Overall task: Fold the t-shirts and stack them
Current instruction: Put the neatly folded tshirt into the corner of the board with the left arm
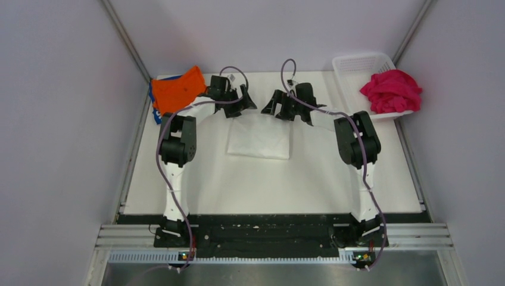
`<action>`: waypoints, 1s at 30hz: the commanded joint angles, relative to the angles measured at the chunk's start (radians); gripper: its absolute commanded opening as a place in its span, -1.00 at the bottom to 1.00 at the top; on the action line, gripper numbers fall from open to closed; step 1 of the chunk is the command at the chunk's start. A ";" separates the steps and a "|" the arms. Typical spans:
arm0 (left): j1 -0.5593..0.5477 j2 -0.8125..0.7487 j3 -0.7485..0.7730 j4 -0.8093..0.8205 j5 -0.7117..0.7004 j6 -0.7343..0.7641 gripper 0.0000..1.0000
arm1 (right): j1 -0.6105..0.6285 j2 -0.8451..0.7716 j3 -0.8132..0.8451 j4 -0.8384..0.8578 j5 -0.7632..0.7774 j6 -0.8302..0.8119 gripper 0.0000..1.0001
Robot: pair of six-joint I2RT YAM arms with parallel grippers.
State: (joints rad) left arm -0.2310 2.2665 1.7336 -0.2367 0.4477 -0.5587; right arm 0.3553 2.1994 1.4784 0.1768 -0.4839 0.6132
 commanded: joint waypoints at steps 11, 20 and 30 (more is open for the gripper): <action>0.001 -0.400 -0.150 -0.090 -0.171 0.114 0.97 | -0.007 -0.533 -0.148 -0.186 0.100 -0.216 0.97; 0.001 -0.452 -0.293 -0.167 -0.245 0.144 0.98 | -0.011 -1.041 -0.736 -0.039 0.300 -0.115 0.97; -0.003 -0.325 -0.330 -0.131 -0.182 0.104 0.97 | -0.013 -1.257 -0.882 -0.071 0.525 -0.072 0.98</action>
State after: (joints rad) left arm -0.2317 1.8862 1.3960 -0.3897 0.2272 -0.4458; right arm 0.3500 0.9791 0.5880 0.0761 -0.0490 0.5293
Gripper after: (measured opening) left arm 0.987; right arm 0.986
